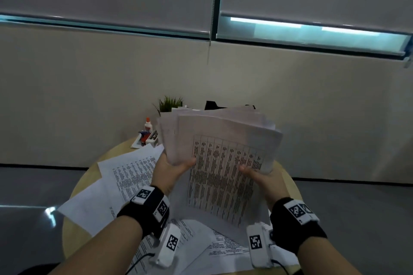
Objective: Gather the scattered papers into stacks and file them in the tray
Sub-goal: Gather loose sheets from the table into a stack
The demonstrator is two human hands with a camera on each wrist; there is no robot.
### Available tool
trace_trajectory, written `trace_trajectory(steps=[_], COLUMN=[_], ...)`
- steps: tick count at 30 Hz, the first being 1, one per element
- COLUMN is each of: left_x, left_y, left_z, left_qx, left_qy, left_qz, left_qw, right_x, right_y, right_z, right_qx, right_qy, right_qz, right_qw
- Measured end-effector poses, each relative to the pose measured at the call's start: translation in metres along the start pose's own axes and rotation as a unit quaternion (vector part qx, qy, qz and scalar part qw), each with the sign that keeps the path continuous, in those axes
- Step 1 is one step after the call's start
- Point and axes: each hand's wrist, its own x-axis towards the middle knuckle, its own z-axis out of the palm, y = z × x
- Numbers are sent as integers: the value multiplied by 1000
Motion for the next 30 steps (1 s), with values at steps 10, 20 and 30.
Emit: trace_trajectory(steps=[10, 20, 30], left_x=[-4, 4, -3], left_y=[30, 30, 32], left_z=[24, 38, 32], left_qx=[-20, 86, 27], left_qy=[48, 13, 11], left_qz=[31, 53, 48], left_qw=[998, 995, 998], right_x=[18, 21, 36], right_y=[-22, -26, -78], right_z=[0, -4, 12], right_qx=[12, 1, -55], right_qy=[50, 91, 207], right_qz=[-55, -79, -162], right_qw=[997, 993, 963])
